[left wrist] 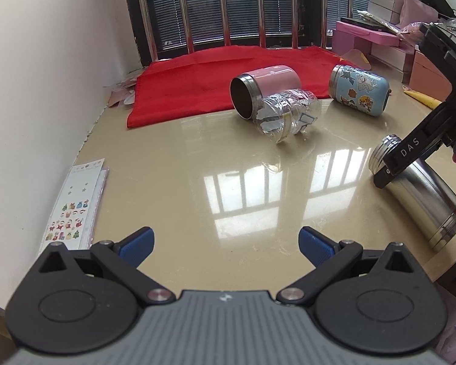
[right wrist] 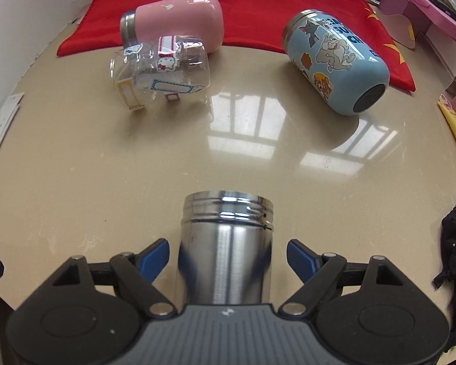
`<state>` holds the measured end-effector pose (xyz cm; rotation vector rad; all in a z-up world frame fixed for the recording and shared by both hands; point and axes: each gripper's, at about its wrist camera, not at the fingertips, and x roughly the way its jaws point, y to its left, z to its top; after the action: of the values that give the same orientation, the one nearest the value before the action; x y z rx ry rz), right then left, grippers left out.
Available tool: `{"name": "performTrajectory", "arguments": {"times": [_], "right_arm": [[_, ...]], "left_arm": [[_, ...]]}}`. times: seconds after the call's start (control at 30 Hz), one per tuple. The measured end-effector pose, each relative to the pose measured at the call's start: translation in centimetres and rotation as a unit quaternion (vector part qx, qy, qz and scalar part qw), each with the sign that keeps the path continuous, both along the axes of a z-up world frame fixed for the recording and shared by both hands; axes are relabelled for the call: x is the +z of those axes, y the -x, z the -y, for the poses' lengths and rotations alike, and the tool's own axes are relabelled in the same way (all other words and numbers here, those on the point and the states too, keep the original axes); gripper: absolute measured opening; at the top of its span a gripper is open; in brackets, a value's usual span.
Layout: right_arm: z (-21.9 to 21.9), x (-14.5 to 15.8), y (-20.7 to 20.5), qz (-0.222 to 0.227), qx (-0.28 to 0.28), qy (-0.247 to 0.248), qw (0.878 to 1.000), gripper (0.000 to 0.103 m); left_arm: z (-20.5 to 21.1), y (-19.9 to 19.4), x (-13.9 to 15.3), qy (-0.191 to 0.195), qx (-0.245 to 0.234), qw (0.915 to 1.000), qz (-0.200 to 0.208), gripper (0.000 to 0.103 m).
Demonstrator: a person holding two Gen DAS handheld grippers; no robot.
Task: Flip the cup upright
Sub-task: 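Rotate the silver cup upright with the right gripper and lower it onto the table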
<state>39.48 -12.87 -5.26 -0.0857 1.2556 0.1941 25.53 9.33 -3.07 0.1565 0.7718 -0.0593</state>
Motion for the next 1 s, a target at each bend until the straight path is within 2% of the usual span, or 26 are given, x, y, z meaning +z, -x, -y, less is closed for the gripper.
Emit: {"name": "performTrajectory", "arguments": {"times": [0.07,0.13,0.27,0.37,0.53,0.63,0.7,0.77,0.87,1.0], "right_arm": [[-0.1,-0.1,-0.2,0.001,0.0,-0.003,1.0,0.08],[0.0,-0.3,-0.2,0.002,-0.002,-0.005,1.0,0.062],[0.8,0.3,0.7,0.033,0.002,-0.038,0.999,0.062],[2.1,2.2,2.8,0.119,0.008,-0.071,0.99,0.062],[4.1,4.2,6.6,0.277,0.02,-0.116,0.954,0.062],[4.5,4.1,8.3,0.352,0.028,-0.119,0.928,0.062],[4.7,4.1,9.2,0.401,0.031,-0.104,0.91,0.062],[5.1,4.1,9.9,0.435,0.031,-0.095,0.895,0.062],[6.5,4.6,10.7,0.468,0.029,-0.088,0.879,0.062],[9.3,5.3,11.1,0.493,0.025,-0.07,0.867,0.062]], "left_arm": [[0.4,-0.1,0.0,-0.001,-0.001,1.0,-0.002,0.103],[0.7,-0.3,0.0,-0.003,-0.001,1.0,-0.004,0.103],[1.3,-0.6,0.0,-0.002,-0.003,1.0,-0.005,0.103],[1.7,-0.8,0.1,0.0,-0.004,1.0,-0.004,0.103],[2.5,-1.0,0.2,0.003,0.0,1.0,-0.005,0.103],[2.9,-0.9,0.3,0.006,0.004,1.0,-0.006,0.103],[3.3,-0.7,0.3,0.007,0.005,0.9999,-0.006,0.103],[3.7,-0.4,0.4,0.009,0.006,0.9999,-0.006,0.103],[4.3,-0.1,0.6,0.011,0.007,0.9999,-0.003,0.103],[5.3,0.2,0.9,0.018,0.012,0.9998,0.004,0.103]]}}
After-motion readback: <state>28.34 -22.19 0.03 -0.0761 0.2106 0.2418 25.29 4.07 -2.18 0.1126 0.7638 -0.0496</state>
